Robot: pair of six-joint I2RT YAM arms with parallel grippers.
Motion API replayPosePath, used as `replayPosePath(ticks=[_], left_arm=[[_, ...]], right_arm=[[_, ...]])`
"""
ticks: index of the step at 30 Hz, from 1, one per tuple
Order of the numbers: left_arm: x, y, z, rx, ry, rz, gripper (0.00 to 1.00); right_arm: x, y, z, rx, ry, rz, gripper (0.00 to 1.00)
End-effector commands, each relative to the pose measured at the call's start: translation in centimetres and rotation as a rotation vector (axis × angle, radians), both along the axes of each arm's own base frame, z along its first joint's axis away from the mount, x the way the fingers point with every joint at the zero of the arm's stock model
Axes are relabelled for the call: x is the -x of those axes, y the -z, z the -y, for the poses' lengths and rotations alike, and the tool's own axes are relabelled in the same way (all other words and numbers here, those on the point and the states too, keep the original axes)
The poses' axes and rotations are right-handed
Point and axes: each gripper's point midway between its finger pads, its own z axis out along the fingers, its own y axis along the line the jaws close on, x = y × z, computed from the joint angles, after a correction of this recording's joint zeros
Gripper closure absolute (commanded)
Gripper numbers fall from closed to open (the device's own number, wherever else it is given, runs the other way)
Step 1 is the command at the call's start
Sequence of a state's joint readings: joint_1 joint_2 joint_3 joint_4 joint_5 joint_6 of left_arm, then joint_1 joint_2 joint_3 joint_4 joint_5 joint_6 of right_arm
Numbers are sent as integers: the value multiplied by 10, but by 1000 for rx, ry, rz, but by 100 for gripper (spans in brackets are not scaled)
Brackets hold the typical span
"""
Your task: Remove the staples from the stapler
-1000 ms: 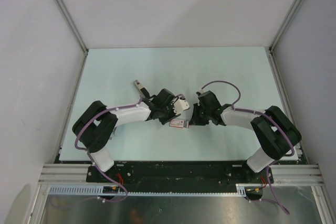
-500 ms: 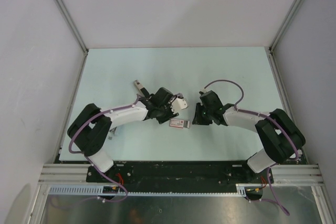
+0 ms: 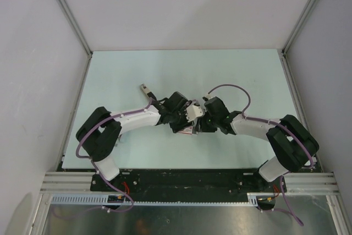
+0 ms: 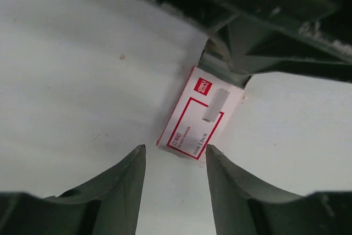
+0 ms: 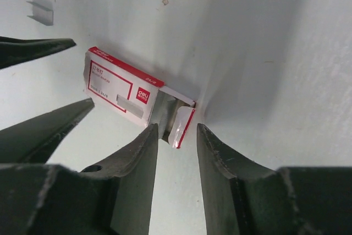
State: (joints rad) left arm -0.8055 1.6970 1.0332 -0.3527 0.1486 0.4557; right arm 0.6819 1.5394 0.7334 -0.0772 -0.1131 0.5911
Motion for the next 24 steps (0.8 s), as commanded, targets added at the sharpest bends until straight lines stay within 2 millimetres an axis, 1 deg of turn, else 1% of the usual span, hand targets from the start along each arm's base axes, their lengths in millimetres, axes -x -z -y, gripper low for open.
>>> replayPosePath(ticks=[1, 5, 14, 24], left_arm=[[8, -4, 13, 44, 70, -26, 46], [12, 2, 14, 42, 84, -47, 45], [15, 20, 9, 3, 95, -77, 45], [19, 31, -5, -33, 92, -88, 54]], right_arm=[[-8, -7, -10, -23, 4, 33, 60], [-6, 0, -9, -9, 6, 16, 64], [-3, 5, -1, 32, 22, 10, 75], [-2, 10, 11, 62, 38, 2, 78]])
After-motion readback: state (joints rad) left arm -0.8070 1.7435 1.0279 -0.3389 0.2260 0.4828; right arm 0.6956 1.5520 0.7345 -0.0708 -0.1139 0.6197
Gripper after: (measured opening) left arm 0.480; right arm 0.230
